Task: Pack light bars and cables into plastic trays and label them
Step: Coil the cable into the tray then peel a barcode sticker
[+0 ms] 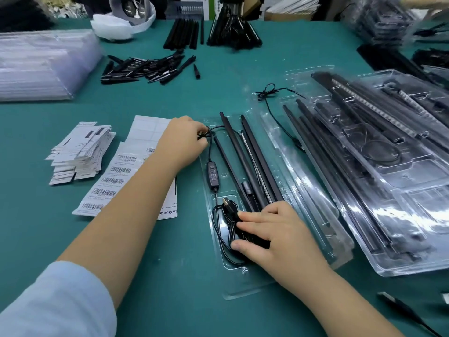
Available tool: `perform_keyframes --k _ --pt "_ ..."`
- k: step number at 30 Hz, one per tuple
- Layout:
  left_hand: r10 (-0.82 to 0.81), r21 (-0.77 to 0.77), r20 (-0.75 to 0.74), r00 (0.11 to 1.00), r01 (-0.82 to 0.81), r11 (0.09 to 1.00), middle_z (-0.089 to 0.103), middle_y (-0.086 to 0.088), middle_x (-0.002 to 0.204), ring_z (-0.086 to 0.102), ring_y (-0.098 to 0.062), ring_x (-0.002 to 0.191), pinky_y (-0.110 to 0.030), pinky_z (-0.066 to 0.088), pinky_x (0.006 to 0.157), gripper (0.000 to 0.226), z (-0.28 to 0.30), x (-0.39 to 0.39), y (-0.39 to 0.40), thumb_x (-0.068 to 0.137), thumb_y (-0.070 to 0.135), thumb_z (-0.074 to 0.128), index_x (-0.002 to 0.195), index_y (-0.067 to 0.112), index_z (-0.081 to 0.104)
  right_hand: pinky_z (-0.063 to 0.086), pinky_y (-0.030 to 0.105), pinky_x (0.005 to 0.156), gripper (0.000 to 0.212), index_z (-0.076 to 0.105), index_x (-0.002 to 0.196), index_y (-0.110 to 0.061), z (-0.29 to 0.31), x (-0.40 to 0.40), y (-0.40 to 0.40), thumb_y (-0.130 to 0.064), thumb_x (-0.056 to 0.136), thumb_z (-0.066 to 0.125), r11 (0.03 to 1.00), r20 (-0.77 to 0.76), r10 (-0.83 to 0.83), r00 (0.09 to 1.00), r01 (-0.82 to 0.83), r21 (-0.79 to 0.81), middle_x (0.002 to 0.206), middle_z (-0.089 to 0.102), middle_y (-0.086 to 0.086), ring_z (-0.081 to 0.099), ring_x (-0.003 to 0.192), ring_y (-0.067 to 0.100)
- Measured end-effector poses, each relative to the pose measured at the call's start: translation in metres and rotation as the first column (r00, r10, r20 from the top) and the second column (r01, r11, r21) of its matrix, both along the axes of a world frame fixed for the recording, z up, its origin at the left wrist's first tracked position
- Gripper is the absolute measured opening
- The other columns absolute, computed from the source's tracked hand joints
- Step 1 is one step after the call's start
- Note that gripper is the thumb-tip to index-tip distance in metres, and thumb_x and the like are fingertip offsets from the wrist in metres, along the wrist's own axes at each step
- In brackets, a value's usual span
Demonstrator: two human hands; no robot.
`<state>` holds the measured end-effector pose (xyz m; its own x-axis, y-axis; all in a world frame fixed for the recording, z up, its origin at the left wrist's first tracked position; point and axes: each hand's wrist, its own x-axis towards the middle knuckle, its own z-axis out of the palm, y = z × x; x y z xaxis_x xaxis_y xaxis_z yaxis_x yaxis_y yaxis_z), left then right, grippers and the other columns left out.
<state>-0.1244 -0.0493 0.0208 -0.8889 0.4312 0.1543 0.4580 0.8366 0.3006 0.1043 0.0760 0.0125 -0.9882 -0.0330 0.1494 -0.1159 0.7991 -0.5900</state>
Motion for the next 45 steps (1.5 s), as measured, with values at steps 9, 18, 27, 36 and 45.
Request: perform_keyframes --k 9,18,27,36,45 --pt "-0.018 -0.072 -0.034 0.999 0.015 0.997 0.059 -0.013 0.116 0.049 -0.032 0.113 -0.037 0.042 0.089 0.038 -0.008 0.008 0.008 0.094 0.044 0.050 0.126 0.026 0.060 0.010 -0.006 0.088 0.049 0.061 0.123 -0.024 0.000 0.000 0.001 -0.049 0.081 0.063 1.000 0.020 0.001 1.000 -0.001 0.005 0.128 0.051 -0.023 0.027 0.106 0.000" --pt "0.010 -0.116 -0.047 0.999 -0.015 0.993 0.054 -0.010 0.122 0.044 -0.031 0.116 -0.037 0.040 0.091 0.044 -0.007 0.006 0.010 0.092 0.051 0.051 0.128 0.028 0.058 -0.008 -0.009 0.085 0.046 0.057 0.127 -0.023 0.004 -0.002 -0.002 -0.046 0.087 0.058 0.998 0.036 0.032 0.999 -0.034 0.054 0.135 0.048 -0.018 0.019 0.116 -0.003" --pt "-0.300 -0.351 -0.056 0.952 0.262 0.899 0.024 0.016 0.155 0.030 -0.026 0.133 -0.037 0.028 0.099 0.061 -0.011 0.003 0.023 0.095 0.011 0.033 0.146 0.043 0.027 -0.006 0.001 0.098 0.048 0.063 0.121 -0.031 -0.007 -0.001 0.005 -0.059 0.082 0.055 0.994 0.009 0.014 1.000 -0.014 0.106 0.130 0.051 -0.027 0.015 0.132 -0.005" --pt "-0.293 0.050 -0.029 0.956 0.294 0.954 0.061 0.008 0.101 0.054 -0.006 0.097 -0.014 0.036 0.083 0.031 0.024 0.058 -0.009 0.090 0.021 0.059 0.120 0.025 0.064 0.004 0.011 0.106 0.046 0.066 0.117 -0.031 -0.009 -0.002 0.005 -0.058 0.080 0.058 0.992 -0.034 0.008 0.999 -0.004 0.125 0.127 0.054 -0.025 0.023 0.131 -0.002" --pt "-0.200 0.075 0.269 0.942 0.187 0.980 0.066 0.018 0.093 0.050 0.008 0.073 -0.003 0.032 0.070 0.042 0.004 0.142 -0.056 0.076 0.041 0.074 0.117 0.033 0.067 0.009 0.017 0.106 0.044 0.066 0.116 -0.029 -0.007 0.000 0.005 -0.053 0.080 0.062 0.988 -0.036 0.003 0.999 0.003 0.153 0.126 0.058 -0.020 0.028 0.131 0.005"
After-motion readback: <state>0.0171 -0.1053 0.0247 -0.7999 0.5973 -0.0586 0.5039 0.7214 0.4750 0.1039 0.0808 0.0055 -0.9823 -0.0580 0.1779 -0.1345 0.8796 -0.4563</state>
